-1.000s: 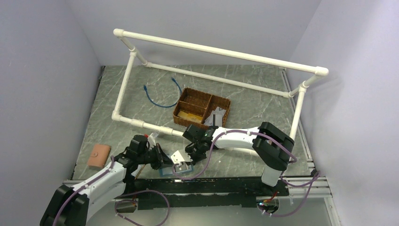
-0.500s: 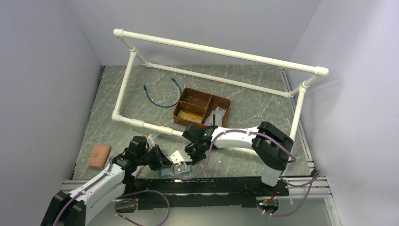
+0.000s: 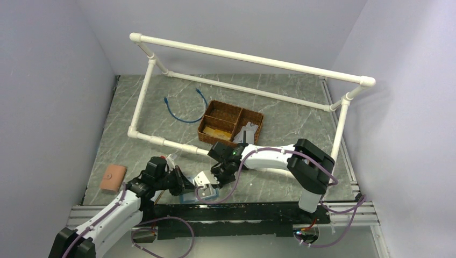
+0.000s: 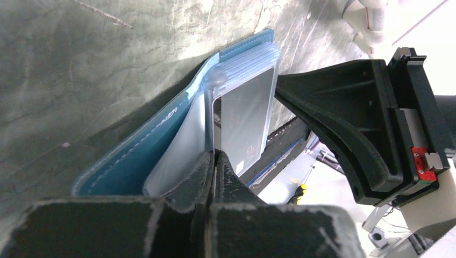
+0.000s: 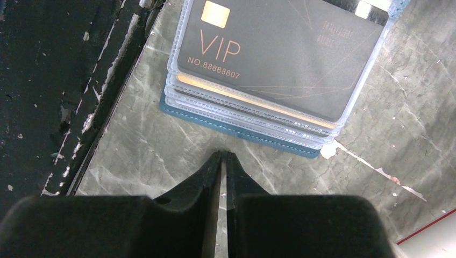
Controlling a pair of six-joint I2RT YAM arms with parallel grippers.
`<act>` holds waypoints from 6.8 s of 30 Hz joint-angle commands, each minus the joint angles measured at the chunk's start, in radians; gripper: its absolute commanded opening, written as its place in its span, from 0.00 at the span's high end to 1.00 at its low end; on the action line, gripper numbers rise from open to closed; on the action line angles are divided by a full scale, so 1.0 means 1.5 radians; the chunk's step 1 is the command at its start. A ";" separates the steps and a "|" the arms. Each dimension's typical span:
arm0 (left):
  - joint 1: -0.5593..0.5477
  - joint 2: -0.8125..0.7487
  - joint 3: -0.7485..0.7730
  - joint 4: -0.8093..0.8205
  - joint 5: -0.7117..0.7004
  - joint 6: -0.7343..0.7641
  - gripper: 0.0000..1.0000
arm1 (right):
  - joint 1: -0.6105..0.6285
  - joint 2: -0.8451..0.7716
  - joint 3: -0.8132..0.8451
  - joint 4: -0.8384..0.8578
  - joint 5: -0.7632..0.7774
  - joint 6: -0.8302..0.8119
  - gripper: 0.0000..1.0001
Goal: Take the credit cards out of the card holder
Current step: Remove the credit card from the card holder, then place the credit card in the storage box.
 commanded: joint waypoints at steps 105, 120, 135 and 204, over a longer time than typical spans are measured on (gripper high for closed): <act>-0.253 -0.099 0.058 0.185 -0.216 0.315 1.00 | -0.248 -0.100 0.000 -0.061 -0.309 0.137 0.23; -0.253 -0.082 0.083 0.345 -0.131 0.315 1.00 | -0.278 -0.177 0.044 -0.080 -0.398 0.190 0.24; -0.253 0.018 0.108 0.437 -0.094 0.313 1.00 | -0.283 -0.164 0.042 -0.053 -0.412 0.244 0.33; -0.252 -0.168 0.228 -0.157 -0.536 0.154 0.03 | -0.391 0.061 0.137 0.451 0.149 1.124 1.00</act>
